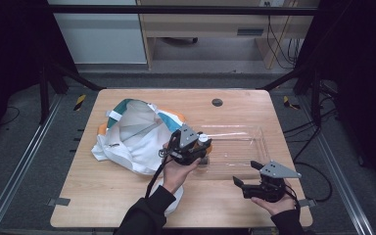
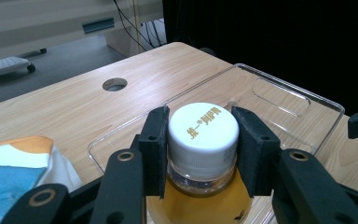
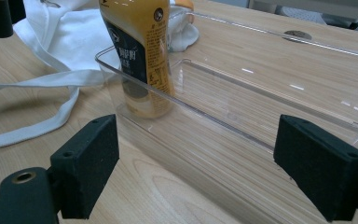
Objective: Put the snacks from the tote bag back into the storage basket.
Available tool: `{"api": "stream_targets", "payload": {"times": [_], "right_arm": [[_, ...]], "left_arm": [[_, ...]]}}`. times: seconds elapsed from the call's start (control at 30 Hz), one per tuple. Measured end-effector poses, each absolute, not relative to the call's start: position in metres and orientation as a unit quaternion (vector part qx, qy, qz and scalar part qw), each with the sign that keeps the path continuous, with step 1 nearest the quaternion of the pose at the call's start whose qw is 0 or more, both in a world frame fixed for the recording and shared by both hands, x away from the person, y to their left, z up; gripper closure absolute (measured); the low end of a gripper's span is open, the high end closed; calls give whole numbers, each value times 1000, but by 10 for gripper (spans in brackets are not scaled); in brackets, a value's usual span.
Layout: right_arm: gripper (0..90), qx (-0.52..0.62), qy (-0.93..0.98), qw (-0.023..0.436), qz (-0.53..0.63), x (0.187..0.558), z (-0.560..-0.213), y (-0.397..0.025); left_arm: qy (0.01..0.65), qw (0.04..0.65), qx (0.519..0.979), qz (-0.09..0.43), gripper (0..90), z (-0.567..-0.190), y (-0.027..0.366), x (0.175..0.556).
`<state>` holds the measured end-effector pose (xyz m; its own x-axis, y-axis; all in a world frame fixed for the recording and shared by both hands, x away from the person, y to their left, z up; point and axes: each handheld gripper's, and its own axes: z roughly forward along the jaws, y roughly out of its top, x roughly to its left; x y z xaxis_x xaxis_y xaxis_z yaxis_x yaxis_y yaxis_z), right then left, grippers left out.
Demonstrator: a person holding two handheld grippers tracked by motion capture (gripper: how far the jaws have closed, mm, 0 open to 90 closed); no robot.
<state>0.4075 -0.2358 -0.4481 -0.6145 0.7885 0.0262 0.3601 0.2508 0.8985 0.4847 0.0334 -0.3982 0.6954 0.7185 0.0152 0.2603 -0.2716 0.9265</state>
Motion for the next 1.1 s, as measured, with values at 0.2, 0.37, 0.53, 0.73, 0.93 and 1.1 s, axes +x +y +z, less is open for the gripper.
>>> {"api": "stream_targets", "payload": {"times": [0.2, 0.37, 0.53, 0.73, 0.93, 1.1], "right_arm": [[143, 378, 759, 223, 481, 408, -448, -236], [143, 378, 759, 223, 481, 408, -448, -236], [143, 381, 758, 222, 480, 408, -449, -236], [143, 385, 756, 222, 480, 408, -449, -237], [141, 388, 755, 224, 478, 408, -450, -237], [139, 391, 755, 225, 477, 408, -450, -238]], "left_arm": [[322, 512, 764, 223, 583, -398, 34, 485], [317, 517, 764, 222, 523, -397, 34, 484], [312, 512, 768, 225, 444, -392, 39, 481], [301, 501, 781, 220, 408, -386, 53, 475], [296, 491, 789, 220, 386, -383, 73, 468], [299, 489, 790, 219, 368, -381, 93, 462]]}}
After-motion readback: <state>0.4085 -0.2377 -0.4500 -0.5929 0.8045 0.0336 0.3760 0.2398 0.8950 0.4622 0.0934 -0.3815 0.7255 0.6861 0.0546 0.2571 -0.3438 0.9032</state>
